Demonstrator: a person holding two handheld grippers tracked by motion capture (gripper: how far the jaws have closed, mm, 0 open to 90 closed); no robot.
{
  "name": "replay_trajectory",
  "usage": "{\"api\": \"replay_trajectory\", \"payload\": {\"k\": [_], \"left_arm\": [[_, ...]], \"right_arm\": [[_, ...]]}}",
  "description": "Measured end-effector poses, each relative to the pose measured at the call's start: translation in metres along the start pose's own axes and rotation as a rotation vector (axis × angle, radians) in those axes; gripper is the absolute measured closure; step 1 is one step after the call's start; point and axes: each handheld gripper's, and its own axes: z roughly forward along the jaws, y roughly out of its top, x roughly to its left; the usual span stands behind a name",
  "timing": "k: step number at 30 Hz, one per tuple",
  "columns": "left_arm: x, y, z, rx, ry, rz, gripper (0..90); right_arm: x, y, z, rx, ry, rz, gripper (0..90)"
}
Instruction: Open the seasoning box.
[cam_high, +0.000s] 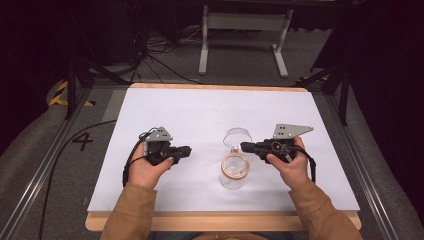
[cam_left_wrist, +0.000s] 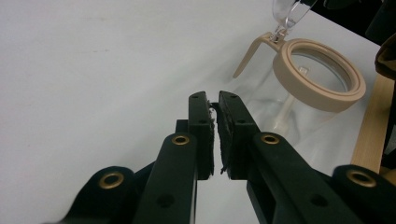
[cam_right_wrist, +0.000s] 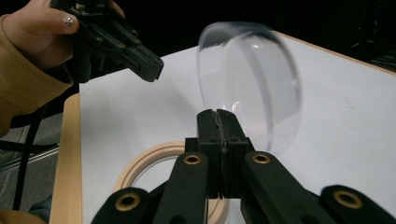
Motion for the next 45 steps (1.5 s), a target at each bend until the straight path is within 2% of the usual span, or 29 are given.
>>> {"api": "replay_trajectory", "payload": {"k": [9, 13, 19, 21, 22, 23, 27, 29, 32, 35, 36, 40, 41, 45], "left_arm": [[0.000, 0.000, 0.000, 0.004, -0.010, -0.001, 82.9], [0.000, 0.003, 0.000, 0.002, -0.026, 0.013, 78.7], [0.001, 0.007, -0.006, 0.003, -0.033, 0.021, 74.1], [0.002, 0.008, -0.008, 0.004, -0.031, 0.015, 72.7], [0.004, 0.009, -0.009, 0.007, -0.025, 0.029, 72.0], [0.004, 0.009, -0.009, 0.005, -0.022, 0.017, 71.0], [0.008, 0.009, -0.012, 0.013, -0.004, 0.021, 68.2], [0.010, 0.009, -0.013, 0.004, 0.005, 0.011, 67.3], [0.014, 0.009, -0.015, -0.009, 0.017, 0.001, 66.0], [0.017, 0.008, -0.016, -0.010, 0.029, -0.011, 65.3], [0.017, 0.008, -0.016, -0.010, 0.029, -0.011, 65.1], [0.025, 0.004, -0.015, 0.000, 0.051, -0.029, 64.6], [0.028, 0.002, -0.015, 0.000, 0.068, -0.030, 64.5], [0.037, -0.004, -0.013, 0.002, 0.087, -0.057, 64.5]], "right_arm": [[0.001, 0.001, -0.001, 0.001, -0.002, 0.001, 90.0], [0.003, 0.003, -0.004, -0.006, 0.002, -0.010, 90.0], [0.005, 0.010, -0.023, -0.028, -0.015, -0.027, 89.8], [0.003, 0.012, -0.030, -0.034, -0.033, -0.030, 89.6], [0.002, 0.012, -0.034, -0.037, -0.043, -0.027, 89.6], [0.000, 0.012, -0.037, -0.040, -0.053, -0.025, 89.4], [-0.007, 0.009, -0.048, -0.046, -0.087, -0.001, 86.7], [-0.012, 0.007, -0.054, -0.039, -0.119, 0.001, 85.8], [-0.023, 0.003, -0.065, -0.030, -0.166, 0.034, 81.8], [-0.031, -0.001, -0.074, -0.017, -0.214, 0.046, 79.1], [-0.031, -0.001, -0.074, -0.017, -0.214, 0.046, 79.1], [-0.045, -0.009, -0.083, 0.009, -0.281, 0.084, 77.2], [-0.047, -0.011, -0.084, 0.014, -0.289, 0.092, 77.2], [-0.057, -0.019, -0.086, 0.040, -0.327, 0.115, 76.3]]}}
